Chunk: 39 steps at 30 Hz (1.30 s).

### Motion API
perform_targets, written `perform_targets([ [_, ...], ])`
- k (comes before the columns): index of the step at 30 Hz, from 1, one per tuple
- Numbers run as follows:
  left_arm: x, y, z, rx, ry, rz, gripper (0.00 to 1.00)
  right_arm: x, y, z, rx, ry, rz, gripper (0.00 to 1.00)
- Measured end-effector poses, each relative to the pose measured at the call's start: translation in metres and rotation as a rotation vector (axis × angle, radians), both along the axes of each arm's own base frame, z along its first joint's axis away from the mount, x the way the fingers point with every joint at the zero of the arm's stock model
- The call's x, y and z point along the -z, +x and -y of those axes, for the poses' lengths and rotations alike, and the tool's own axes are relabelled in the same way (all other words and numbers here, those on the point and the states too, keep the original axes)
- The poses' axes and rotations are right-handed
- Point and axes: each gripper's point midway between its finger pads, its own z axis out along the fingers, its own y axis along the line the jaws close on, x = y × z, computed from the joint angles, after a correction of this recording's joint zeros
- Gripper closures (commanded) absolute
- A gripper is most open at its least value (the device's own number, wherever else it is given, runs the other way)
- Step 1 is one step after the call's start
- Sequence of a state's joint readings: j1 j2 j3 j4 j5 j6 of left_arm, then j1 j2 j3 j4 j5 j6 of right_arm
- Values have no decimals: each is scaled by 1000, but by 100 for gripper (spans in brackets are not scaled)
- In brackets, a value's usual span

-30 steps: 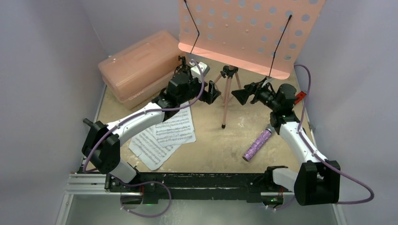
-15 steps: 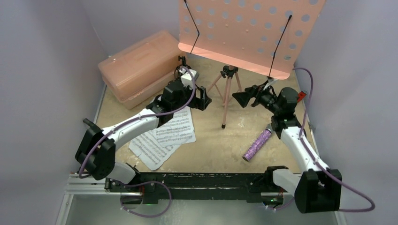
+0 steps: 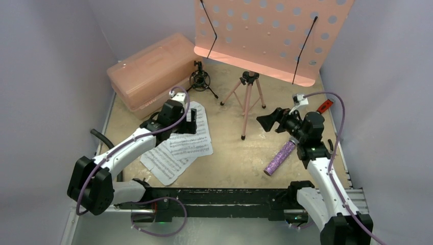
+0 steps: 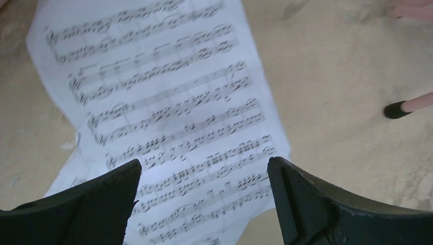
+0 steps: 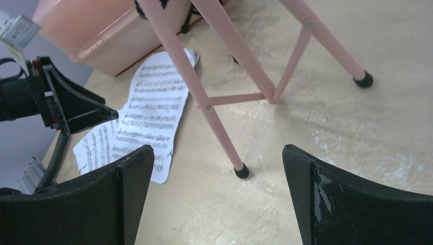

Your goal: Set up the instrument practice props

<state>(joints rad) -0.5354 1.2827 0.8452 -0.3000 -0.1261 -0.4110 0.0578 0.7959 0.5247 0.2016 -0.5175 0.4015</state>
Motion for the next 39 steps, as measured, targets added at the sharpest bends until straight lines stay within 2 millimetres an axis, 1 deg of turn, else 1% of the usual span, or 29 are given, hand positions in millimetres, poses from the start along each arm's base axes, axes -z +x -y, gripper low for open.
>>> perform_targets([
  [3, 16, -15, -26, -64, 22, -59, 6, 17, 3, -1, 9, 22, -81, 2],
  [6, 26, -21, -43, -118, 13, -96, 6, 37, 9, -2, 15, 31, -169, 2],
  [8, 36, -25, -56, -162, -9, -133, 6, 44, 10, -1, 18, 29, -204, 2],
  [10, 46, -29, -67, -205, -39, -174, 6, 40, 13, -1, 18, 25, -205, 2],
  [12, 55, -33, -76, -239, -86, -217, 6, 28, 18, -3, 10, 13, -176, 2],
  [15, 61, -34, -84, -279, -159, -251, 7, 16, 24, -11, -1, -16, -131, 2],
  [16, 61, -33, -86, -288, -185, -255, 7, 15, 23, -18, -16, -28, -122, 2],
  [18, 57, -29, -86, -292, -229, -252, 7, 20, 19, -35, -51, -56, -119, 2],
  [21, 50, -22, -83, -278, -287, -233, 8, 40, 15, -62, -94, -120, -147, 2],
  [23, 47, -20, -80, -263, -313, -227, 8, 56, 18, -71, -94, -161, -180, 2],
  [25, 46, -18, -77, -252, -335, -229, 8, 73, 25, -69, -55, -206, -216, 4],
  [29, 47, -18, -75, -241, -354, -239, 8, 98, 38, -55, 51, -286, -256, 8],
  [32, 47, -18, -75, -239, -361, -243, 9, 106, 46, -45, 114, -327, -271, 11],
  [36, 46, -17, -75, -239, -371, -242, 9, 109, 53, -45, 140, -351, -282, 15],
  [39, 45, -16, -76, -240, -376, -238, 9, 109, 54, -42, 165, -357, -291, 21],
])
